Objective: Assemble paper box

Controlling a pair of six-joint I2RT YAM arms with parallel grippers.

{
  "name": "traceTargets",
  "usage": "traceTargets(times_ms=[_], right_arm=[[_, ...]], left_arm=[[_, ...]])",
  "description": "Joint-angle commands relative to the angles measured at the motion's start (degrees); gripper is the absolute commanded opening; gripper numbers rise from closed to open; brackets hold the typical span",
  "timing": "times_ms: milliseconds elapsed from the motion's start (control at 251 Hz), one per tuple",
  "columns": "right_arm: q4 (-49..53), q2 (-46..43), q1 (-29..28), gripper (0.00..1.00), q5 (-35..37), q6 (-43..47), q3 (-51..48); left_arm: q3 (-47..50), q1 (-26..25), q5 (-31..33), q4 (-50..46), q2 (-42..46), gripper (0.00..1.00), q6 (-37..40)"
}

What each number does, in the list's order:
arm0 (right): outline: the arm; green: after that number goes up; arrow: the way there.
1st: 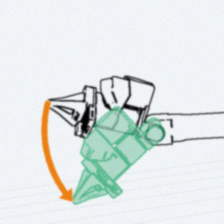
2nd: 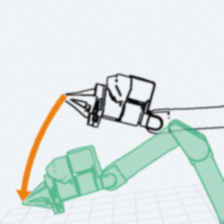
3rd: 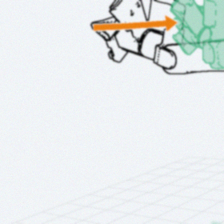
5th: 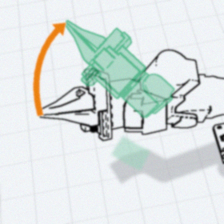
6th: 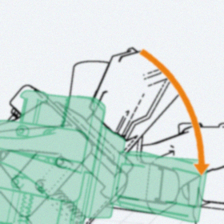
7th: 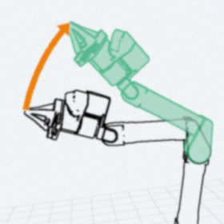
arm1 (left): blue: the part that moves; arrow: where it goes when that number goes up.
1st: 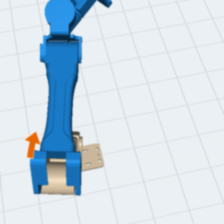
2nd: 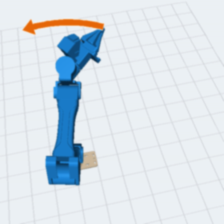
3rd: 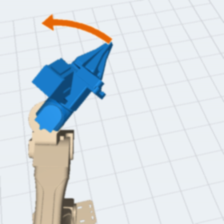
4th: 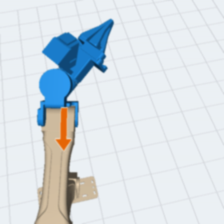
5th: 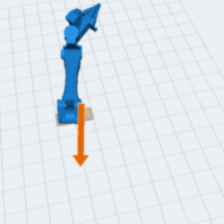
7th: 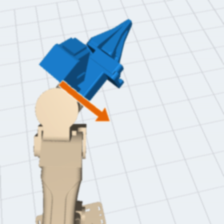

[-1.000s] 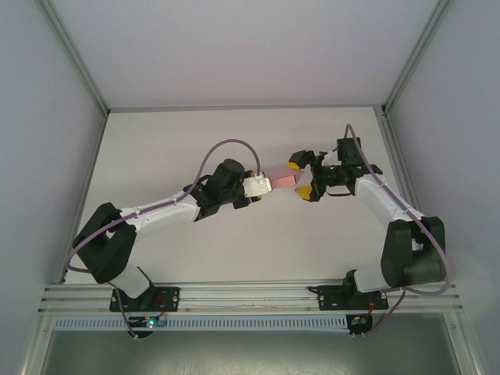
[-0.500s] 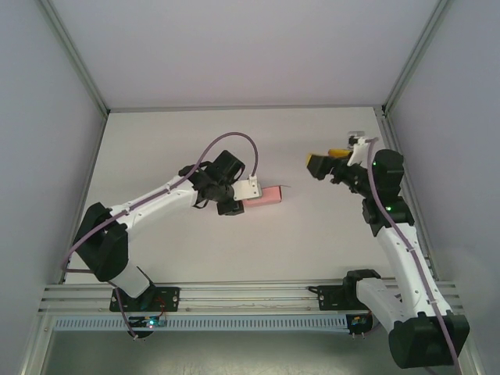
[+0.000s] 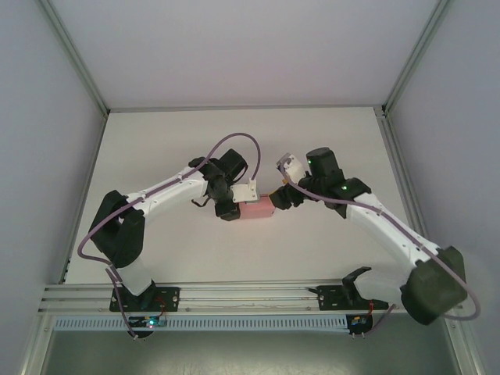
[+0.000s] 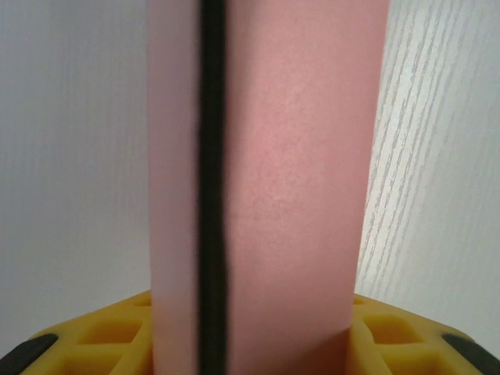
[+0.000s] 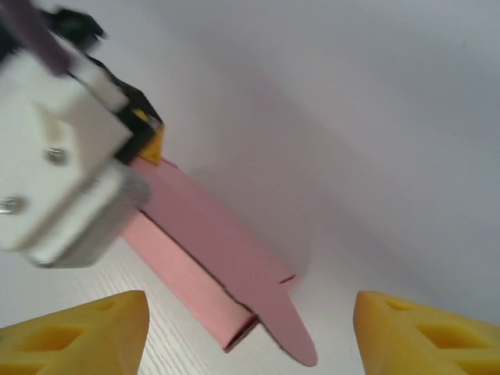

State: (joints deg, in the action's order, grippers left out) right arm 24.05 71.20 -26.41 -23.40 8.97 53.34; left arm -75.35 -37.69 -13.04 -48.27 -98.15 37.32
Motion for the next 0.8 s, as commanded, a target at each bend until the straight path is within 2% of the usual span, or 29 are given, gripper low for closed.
traceTargets(times_ms=[0,152,247,291,335,419,467,579,698,794], right_arm=[[6.2,3.5,-0.6,0.65,-0.3,4.4,3.8],[8.5,6.2,-1.1,0.55,-0.1,6.2,4.3],[8.6,6.9,-1.1,0.54,1.9,6.3,4.2],[8.4,7.3,-1.0,0.51,3.0,5.9,4.4],[8.2,7.9,-1.1,0.44,3.8,5.6,4.7],[8.4,9.1,-1.1,0.20,4.5,3.8,6.1],[8.7,9.6,-1.2,0.12,4.1,2.8,6.7],[8.2,9.9,-2.0,0.07,4.0,-0.1,7.0],[5.8,9.9,-3.3,0.00,4.9,-7.4,7.0],[2.8,9.9,-4.5,0.00,5.9,-14.0,6.1]], left_arm=[[0.1,1.1,-1.5,-1.1,-0.3,0.34,0.8],[0.0,1.2,-1.2,-0.7,-1.0,0.34,0.1],[0.1,1.1,-1.2,-0.7,-1.1,0.34,0.1],[0.1,1.2,-0.9,-0.6,-1.0,0.34,0.1],[0.2,1.1,-0.9,-0.5,-1.0,0.34,-0.1],[0.1,1.2,-0.6,0.3,-0.9,0.34,-0.9],[0.0,1.1,-0.7,0.4,-1.1,0.34,-1.2],[0.1,1.2,-0.5,1.6,-1.4,0.34,-2.3],[-0.1,1.2,0.0,4.0,-2.0,0.31,-4.5],[0.1,1.1,-0.3,5.8,-2.5,0.31,-5.7]])
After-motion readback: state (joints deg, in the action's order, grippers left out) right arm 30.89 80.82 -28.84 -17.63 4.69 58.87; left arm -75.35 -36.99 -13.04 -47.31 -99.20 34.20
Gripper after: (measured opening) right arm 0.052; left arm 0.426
